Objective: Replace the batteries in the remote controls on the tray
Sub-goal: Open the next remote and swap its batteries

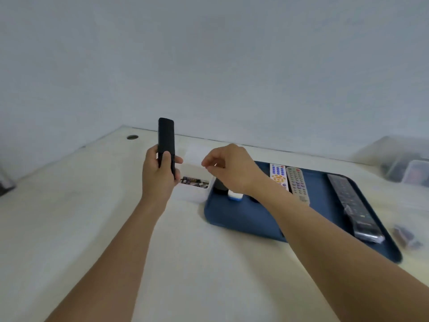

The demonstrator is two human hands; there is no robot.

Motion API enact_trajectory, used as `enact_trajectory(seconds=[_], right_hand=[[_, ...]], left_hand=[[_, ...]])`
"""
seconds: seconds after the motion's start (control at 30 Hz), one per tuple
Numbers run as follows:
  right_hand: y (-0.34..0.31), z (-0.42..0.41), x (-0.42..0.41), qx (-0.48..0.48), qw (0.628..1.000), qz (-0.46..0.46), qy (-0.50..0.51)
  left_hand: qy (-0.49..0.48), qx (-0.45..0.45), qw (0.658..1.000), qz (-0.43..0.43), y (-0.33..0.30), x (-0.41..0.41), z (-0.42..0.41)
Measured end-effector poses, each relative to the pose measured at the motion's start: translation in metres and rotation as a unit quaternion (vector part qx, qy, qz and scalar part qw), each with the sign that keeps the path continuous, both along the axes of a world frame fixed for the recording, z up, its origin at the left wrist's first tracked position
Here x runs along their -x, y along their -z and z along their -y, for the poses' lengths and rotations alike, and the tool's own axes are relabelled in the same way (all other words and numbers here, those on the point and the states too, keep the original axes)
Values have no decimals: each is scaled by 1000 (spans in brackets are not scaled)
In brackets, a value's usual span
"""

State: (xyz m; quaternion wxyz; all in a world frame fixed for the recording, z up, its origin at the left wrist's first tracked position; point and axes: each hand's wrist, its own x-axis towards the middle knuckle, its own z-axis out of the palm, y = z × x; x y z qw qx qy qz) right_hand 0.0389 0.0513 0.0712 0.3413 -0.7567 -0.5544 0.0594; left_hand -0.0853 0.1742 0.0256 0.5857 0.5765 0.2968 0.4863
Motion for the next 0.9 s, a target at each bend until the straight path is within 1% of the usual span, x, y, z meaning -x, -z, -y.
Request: enact_trajectory(seconds=[0.07, 0.1, 0.17, 0.23, 0.3, 0.37, 0.43, 0.5, 0.6, 0.7, 0.9], right_hand=[[-1, -28, 2, 36, 998, 47, -16], [0, -41, 3, 66, 995, 76, -18], [5, -62, 1, 138, 983, 120, -25], [13, -76, 3, 218, 961, 166, -38], [22, -89, 4, 258, 942, 211, -41], [27, -93, 3, 268, 933, 236, -36], [27, -96, 4, 273, 930, 244, -40], [28, -98, 6, 296, 921, 252, -38], [27, -99, 8, 318, 918, 234, -32], [24, -100, 11, 313, 923, 225, -26], [24, -103, 25, 297, 931, 211, 24]], left_hand=[[-33, 28, 999, 23, 7, 6, -11], [-49, 27, 998, 26, 10, 7, -16], [-81, -3, 997, 20, 13, 9, -23], [-107, -29, 994, -24, 16, 13, -27], [-91, -24, 990, -103, 23, 13, -31], [-45, 14, 987, -152, 30, 10, -30], [-20, 53, 986, -159, 33, 8, -32], [-9, 71, 986, -154, 34, 7, -33], [0, 74, 986, -147, 34, 7, -31], [-2, 63, 987, -149, 40, 7, -29], [18, 77, 988, -136, 45, 5, -29]])
